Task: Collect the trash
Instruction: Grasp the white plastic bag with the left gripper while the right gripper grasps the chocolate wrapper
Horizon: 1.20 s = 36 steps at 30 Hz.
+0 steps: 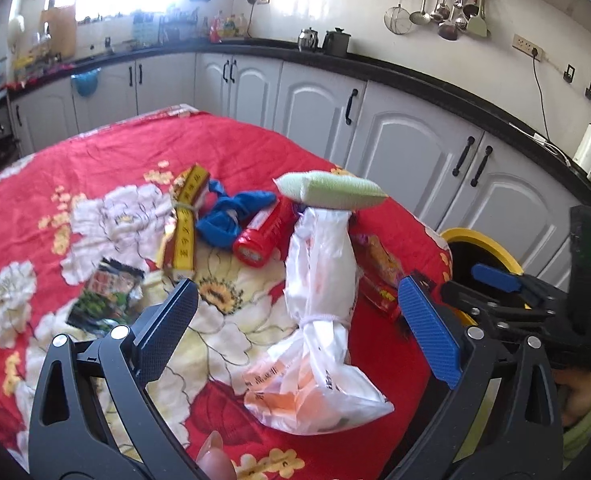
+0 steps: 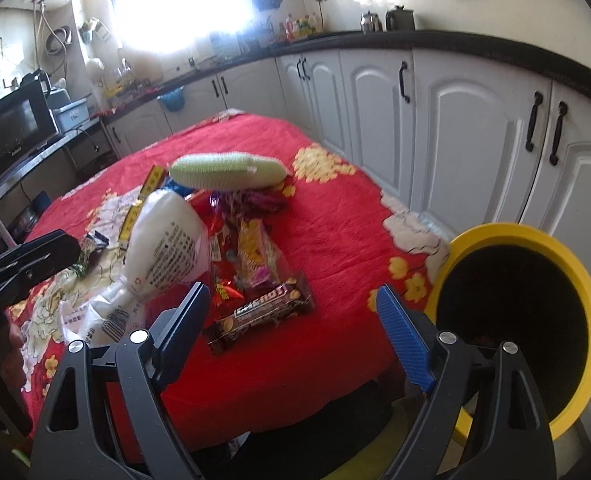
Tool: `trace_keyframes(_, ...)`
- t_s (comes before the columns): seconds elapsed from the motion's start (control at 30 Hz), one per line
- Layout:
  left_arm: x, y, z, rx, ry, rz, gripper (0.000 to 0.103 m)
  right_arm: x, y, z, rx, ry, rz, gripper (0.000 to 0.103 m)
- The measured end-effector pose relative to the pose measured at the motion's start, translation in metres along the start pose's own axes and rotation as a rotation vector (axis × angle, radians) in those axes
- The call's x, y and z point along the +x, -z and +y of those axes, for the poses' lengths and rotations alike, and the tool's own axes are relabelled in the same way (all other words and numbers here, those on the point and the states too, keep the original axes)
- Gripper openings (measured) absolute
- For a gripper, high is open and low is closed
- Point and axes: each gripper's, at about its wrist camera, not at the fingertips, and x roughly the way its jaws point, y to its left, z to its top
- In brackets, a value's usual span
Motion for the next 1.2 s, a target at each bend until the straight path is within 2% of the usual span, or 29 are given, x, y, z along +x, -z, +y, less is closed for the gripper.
trace_keyframes(0.1, 0.006, 0.004, 0.000, -0.013, 0.019, 0.016, 0.092, 0.010, 0.000, 0.000, 0.017, -0.006, 0.027, 0.082)
trace_keyframes(0.2, 0.013, 0.010, 0.000, -0.033, 0.039, 0.038, 0.092, 0.021, -0.001, -0.002, 0.045, -0.018, 0.058, 0.077)
trace_keyframes(0.37, 0.023, 0.018, -0.002, -0.040, 0.047, 0.071, 0.092, 0.039, 0.001, -0.005, 0.089, -0.039, 0.113, 0.065)
trace_keyframes(0.67, 0.039, 0.028, -0.004, -0.038, 0.031, 0.116, 0.092, 0.040, 0.007, -0.009, 0.069, -0.007, 0.102, 0.041)
trace_keyframes(0.8, 0.046, 0.033, -0.001, -0.050, 0.014, 0.140, 0.092, 0.038, 0.011, -0.018, 0.085, -0.012, 0.094, 0.024)
trace_keyframes(0.9, 0.051, 0.036, 0.002, -0.062, 0.010, 0.160, 0.091, 0.036, 0.012, -0.020, 0.089, -0.019, 0.088, 0.023)
trace_keyframes(0.97, 0.053, 0.038, 0.003, -0.064, 0.016, 0.169, 0.086, 0.034, 0.013, -0.021, 0.092, -0.021, 0.080, 0.022)
trace_keyframes(1.0, 0.054, 0.039, 0.002, -0.061, 0.022, 0.171, 0.082, 0.033, 0.014, -0.022, 0.096, -0.024, 0.075, 0.022)
trace_keyframes(1.03, 0.054, 0.039, 0.001, -0.053, 0.027, 0.173, 0.076, 0.032, 0.014, -0.021, 0.098, -0.025, 0.072, 0.017)
trace_keyframes(1.1, 0.054, 0.041, -0.002, -0.043, 0.034, 0.177, 0.066, 0.028, 0.017, -0.023, 0.096, -0.030, 0.064, 0.016)
trace_keyframes(1.17, 0.054, 0.041, -0.003, -0.041, 0.034, 0.179, 0.063, 0.024, 0.019, -0.023, 0.099, -0.034, 0.057, 0.015)
trace_keyframes(1.2, 0.054, 0.041, -0.002, -0.043, 0.037, 0.179, 0.057, 0.023, 0.019, -0.024, 0.100, -0.035, 0.055, 0.015)
